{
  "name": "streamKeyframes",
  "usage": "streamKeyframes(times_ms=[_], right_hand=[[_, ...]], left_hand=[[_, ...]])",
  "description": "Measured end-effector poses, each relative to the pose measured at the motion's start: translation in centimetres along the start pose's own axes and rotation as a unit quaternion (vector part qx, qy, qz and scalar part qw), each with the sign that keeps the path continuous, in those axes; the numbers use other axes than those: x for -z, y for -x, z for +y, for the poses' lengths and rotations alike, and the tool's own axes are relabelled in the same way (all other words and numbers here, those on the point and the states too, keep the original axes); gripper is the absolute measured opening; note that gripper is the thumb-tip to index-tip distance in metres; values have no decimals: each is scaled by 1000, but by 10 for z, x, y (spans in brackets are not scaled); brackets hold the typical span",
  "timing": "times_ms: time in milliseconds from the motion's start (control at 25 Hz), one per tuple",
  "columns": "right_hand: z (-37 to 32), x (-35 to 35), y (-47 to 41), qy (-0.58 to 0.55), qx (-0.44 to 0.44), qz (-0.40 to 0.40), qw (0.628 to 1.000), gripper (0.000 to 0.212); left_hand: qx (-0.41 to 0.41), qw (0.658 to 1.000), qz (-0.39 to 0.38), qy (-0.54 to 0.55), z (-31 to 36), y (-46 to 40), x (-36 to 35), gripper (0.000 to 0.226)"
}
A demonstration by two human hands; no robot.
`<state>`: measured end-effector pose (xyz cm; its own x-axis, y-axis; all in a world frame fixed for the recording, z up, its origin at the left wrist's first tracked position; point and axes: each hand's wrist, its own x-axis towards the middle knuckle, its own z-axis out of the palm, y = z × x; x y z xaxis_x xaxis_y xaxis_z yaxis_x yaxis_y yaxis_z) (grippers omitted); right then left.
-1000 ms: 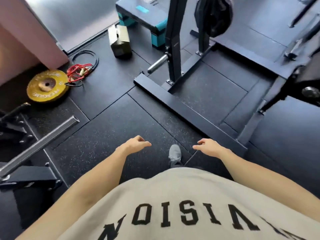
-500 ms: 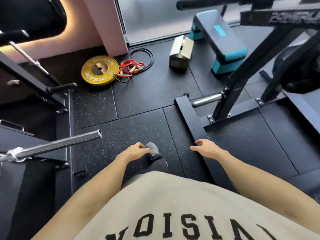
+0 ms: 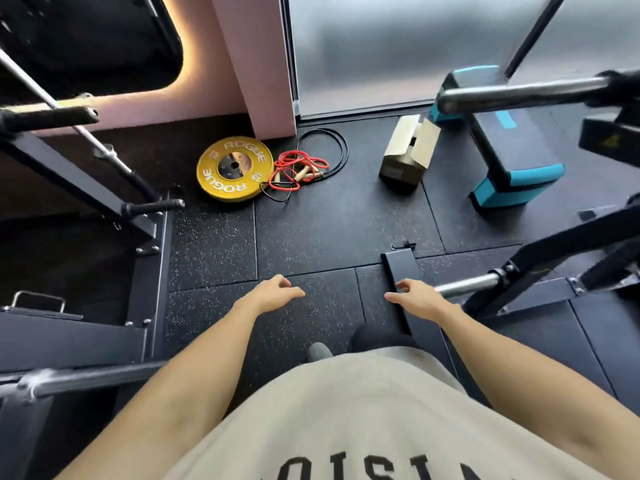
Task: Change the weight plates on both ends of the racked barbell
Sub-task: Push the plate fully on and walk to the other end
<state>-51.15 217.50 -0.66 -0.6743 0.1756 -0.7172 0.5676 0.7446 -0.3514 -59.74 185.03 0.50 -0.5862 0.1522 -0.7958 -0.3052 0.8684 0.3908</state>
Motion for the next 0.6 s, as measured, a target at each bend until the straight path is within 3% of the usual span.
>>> streamKeyframes(times_ms=[600], right_hand=[[-148, 166, -223, 28, 15, -19, 999, 65]], left_hand=[[32, 997, 23, 68, 120, -160, 183, 57]])
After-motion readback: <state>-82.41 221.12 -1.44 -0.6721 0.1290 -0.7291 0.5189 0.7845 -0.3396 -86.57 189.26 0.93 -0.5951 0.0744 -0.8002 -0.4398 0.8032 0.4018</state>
